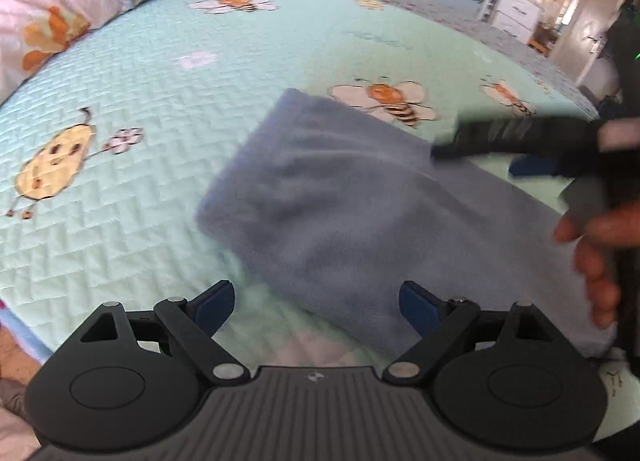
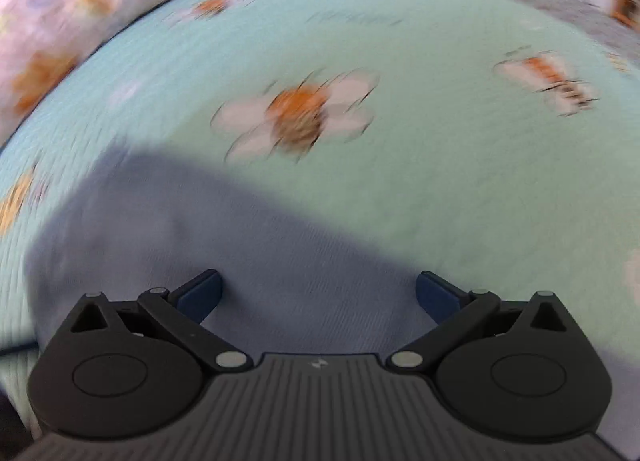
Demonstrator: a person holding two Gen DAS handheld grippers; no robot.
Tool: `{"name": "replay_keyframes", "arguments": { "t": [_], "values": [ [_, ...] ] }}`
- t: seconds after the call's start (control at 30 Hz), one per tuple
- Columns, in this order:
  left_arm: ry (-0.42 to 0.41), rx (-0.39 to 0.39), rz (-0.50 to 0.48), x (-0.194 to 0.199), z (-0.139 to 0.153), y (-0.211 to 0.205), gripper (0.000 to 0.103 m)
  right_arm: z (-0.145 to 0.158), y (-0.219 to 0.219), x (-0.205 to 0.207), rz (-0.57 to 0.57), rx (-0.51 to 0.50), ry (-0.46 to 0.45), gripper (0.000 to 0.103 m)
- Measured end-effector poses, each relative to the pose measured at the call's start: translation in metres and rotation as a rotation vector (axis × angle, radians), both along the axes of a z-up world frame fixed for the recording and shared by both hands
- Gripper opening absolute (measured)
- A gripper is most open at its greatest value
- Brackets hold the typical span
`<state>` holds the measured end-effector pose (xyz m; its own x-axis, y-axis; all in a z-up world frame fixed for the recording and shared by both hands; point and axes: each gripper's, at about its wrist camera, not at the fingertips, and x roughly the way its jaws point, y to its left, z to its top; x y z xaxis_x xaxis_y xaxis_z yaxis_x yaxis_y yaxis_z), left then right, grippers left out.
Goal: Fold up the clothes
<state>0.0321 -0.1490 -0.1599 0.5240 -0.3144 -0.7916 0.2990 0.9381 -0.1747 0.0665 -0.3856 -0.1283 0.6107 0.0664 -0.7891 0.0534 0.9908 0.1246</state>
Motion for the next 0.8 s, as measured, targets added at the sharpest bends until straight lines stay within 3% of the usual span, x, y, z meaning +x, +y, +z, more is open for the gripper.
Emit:
{"name": "replay_keyframes", "arguments": {
  "t": [0.1,0.2,0.27,0.37,0.5,0.57,0.63,0.7,0.8],
  "values": [
    [0.012,0.011,0.029,0.008,-0.006,0.006,0.093,0.017,0.027,0.002,0.108,0.037,-0.037,0.103],
    [0.016,0.014,0.015,0.012,-0.014,0.006,0.096,-0.007,0.064,0.022,0.244,-0.044,0.057,0.102],
    [0.003,0.027,0.003,0.006,-0.013,0.006,0.096,-0.028,0.058,0.052,0.205,-0.065,0.116,0.103],
    [0.006,0.0,0.016,0.006,-0.011,0.012,0.096,-0.022,0.026,0.071,0.075,0.06,0.118,0.102],
    [0.0,-0.084,0.041,0.007,-0.003,0.022,0.095,0.01,0.034,0.036,0.075,0.068,0.004,0.103],
    [-0.008,-0.054,0.028,0.015,-0.007,0.017,0.095,0.01,0.035,0.016,0.107,0.096,-0.009,0.103],
    [0.008,-0.011,0.02,0.026,-0.016,0.014,0.095,-0.008,0.036,0.016,0.102,0.052,0.051,0.103],
    [0.021,-0.027,0.029,0.027,-0.017,0.02,0.096,-0.021,0.028,0.014,0.07,0.012,0.078,0.101],
    [0.017,-0.067,0.067,0.022,-0.005,0.03,0.096,0.002,-0.008,-0.019,-0.021,0.121,-0.006,0.102]
  ]
}}
